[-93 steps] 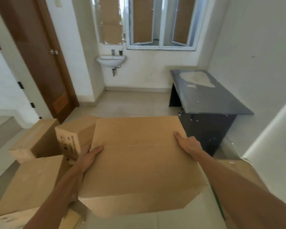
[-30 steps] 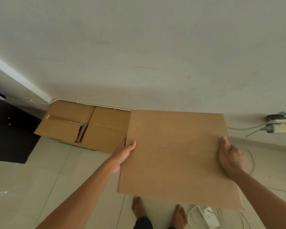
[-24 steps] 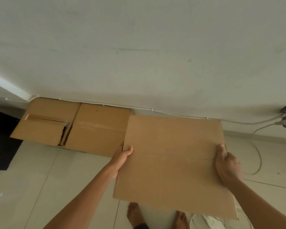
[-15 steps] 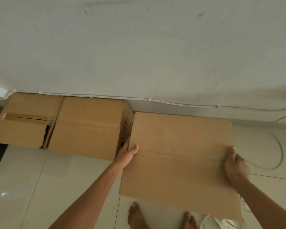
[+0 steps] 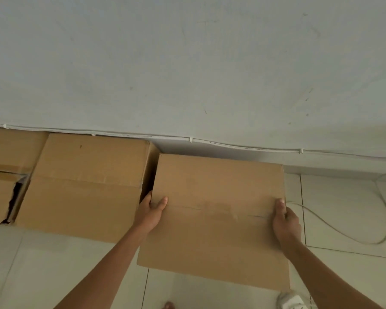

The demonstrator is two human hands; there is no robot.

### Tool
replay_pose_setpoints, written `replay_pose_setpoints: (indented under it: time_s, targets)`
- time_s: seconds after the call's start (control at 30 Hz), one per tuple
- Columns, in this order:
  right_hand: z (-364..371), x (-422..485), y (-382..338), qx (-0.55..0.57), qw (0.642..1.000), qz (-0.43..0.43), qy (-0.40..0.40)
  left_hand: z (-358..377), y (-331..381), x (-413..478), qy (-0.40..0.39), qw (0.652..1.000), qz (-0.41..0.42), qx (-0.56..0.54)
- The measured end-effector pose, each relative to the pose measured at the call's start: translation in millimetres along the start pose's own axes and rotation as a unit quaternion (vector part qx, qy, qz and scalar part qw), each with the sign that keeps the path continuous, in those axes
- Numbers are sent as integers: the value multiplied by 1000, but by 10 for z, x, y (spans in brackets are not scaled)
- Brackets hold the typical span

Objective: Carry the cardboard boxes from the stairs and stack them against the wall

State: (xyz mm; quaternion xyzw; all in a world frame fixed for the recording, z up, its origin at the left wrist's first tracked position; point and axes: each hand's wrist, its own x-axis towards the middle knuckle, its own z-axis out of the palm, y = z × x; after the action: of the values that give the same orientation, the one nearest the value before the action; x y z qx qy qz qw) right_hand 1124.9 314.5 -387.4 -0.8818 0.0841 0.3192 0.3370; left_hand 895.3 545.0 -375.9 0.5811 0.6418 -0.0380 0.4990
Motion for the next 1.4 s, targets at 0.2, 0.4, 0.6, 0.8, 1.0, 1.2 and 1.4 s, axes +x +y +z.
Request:
replay_pose_setpoints:
  time_s: [0.2, 0.4, 0.6, 0.8, 1.0, 1.2, 1.4]
  targets:
    - [188, 41, -188, 14, 1000, -4, 6, 5, 330, 183, 90, 993, 51, 48]
    - [294, 173, -347, -8, 1000, -22, -11, 4, 300, 87, 163, 958, 66, 228]
    - [319, 201, -309, -14, 1000, -23, -6, 43, 318, -19, 158, 926, 141, 311]
    - [357, 206, -362, -83, 996, 0, -25, 132, 112, -45, 77, 921, 126, 360]
    - [337, 235, -520, -235, 970, 41, -44, 17, 236, 14, 14, 931, 114, 347]
    - [541, -831, -916, -321, 931, -151, -84, -332, 722, -390, -68, 956, 47, 281]
    - [122, -1727, -1683, -372, 881, -234, -174, -1127, 1014, -1323, -100, 955, 43, 277]
